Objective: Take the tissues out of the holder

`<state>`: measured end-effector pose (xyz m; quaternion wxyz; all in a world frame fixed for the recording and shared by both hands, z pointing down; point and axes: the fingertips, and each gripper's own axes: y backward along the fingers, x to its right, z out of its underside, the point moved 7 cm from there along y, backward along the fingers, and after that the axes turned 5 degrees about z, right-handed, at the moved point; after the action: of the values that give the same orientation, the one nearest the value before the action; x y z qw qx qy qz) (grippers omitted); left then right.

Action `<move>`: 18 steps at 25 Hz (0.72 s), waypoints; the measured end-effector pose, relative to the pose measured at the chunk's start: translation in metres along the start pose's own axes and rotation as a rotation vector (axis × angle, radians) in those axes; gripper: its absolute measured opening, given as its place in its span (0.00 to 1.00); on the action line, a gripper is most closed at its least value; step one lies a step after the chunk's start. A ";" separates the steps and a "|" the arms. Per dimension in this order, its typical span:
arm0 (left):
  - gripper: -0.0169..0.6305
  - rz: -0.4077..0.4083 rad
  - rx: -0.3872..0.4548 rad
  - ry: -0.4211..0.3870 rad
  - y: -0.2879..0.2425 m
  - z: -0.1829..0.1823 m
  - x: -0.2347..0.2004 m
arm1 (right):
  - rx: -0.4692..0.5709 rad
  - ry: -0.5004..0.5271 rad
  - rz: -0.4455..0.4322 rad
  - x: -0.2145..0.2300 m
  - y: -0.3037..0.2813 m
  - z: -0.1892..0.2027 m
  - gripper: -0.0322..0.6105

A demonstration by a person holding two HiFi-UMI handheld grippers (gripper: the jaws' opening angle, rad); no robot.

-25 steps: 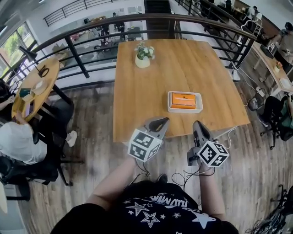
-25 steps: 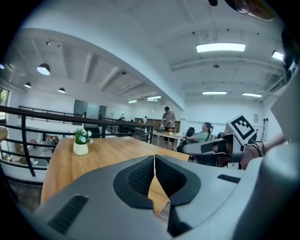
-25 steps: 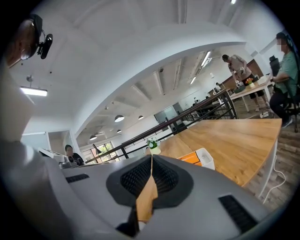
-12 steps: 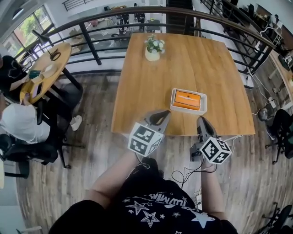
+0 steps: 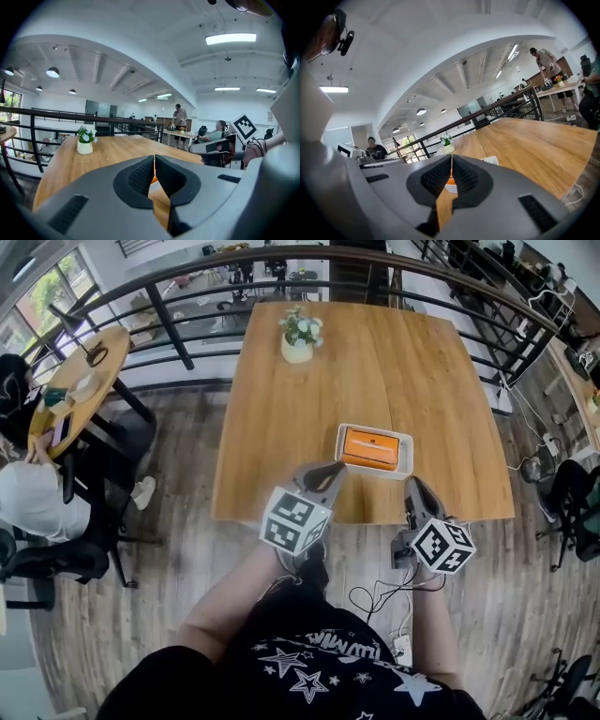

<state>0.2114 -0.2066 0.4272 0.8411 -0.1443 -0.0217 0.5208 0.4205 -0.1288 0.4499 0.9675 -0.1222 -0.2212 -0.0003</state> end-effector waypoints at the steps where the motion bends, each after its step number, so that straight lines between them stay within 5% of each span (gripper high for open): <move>1: 0.05 0.002 -0.004 0.001 -0.006 0.000 -0.005 | -0.015 0.018 -0.001 0.002 -0.007 -0.002 0.08; 18: 0.05 0.011 -0.051 0.040 -0.088 0.006 -0.108 | -0.292 0.334 -0.095 0.016 -0.147 -0.004 0.08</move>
<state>0.2378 -0.3376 0.4686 0.8347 -0.1761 -0.0172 0.5215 0.4286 -0.2711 0.4879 0.9617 -0.2486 -0.0611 -0.0980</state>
